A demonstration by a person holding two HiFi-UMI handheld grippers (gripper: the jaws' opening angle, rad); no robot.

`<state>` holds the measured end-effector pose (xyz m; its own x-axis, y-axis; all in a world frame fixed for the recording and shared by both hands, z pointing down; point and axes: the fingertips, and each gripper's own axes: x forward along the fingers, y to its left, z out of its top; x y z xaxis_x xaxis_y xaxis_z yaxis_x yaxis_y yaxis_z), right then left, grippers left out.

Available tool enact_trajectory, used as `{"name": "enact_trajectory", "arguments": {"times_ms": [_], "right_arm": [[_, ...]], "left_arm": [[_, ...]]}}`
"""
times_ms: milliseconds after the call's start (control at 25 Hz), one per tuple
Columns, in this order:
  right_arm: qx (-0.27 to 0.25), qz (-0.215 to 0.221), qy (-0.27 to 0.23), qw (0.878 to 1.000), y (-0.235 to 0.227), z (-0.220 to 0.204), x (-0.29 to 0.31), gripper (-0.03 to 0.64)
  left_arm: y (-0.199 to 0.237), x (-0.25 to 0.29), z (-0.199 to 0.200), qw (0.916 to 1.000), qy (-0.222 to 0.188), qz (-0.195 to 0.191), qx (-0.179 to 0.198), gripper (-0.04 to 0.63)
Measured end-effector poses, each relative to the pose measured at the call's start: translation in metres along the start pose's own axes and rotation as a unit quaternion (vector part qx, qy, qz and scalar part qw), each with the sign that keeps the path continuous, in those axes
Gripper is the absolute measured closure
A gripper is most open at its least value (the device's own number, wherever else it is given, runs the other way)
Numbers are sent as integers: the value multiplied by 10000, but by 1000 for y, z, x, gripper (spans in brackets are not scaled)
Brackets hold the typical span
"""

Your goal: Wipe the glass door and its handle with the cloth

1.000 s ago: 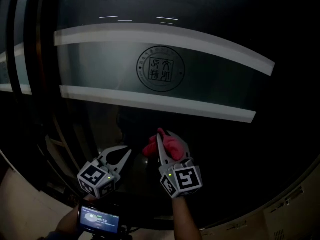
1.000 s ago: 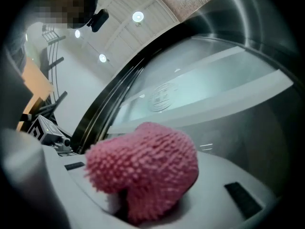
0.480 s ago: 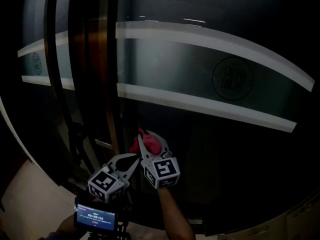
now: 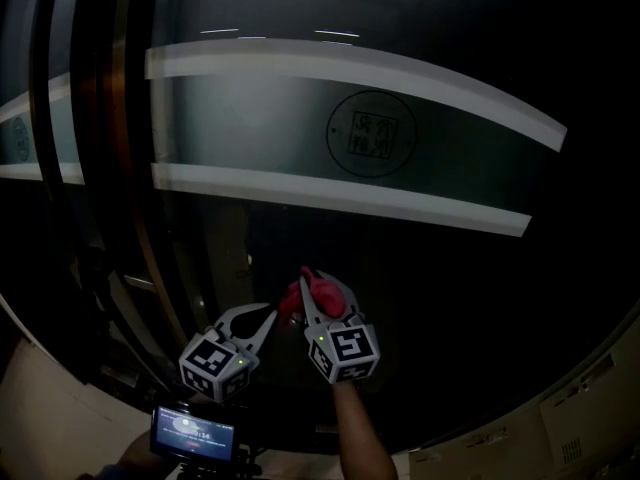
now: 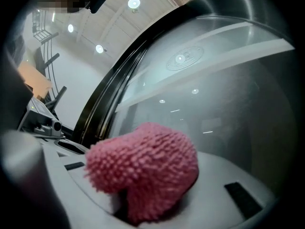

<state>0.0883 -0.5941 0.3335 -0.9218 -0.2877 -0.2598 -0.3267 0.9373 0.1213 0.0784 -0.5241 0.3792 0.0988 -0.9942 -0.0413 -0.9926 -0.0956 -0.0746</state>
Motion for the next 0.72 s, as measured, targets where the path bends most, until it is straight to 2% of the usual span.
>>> {"name": "enact_trajectory", "arguments": {"times_ms": [200,400,560,720], "right_arm": [[-132,-854,44,9963,-113,7,-87,571],[-190,-1551,105,9877,-203,14,-159,571],[-183,-1783,144,9837,-235,12,-183,571],[-18,-1755,22,9845,-227,13,-175,571]], "left_arm": [[-75,68,-8,9985,-105,-533,-61,580],[-138,110,-5,9960,-205,-858,-150,580],[-154,124,-7,9957,-137,-891,-219,580],[-141,118,-8,9972,-135,-717,-180,580]]}}
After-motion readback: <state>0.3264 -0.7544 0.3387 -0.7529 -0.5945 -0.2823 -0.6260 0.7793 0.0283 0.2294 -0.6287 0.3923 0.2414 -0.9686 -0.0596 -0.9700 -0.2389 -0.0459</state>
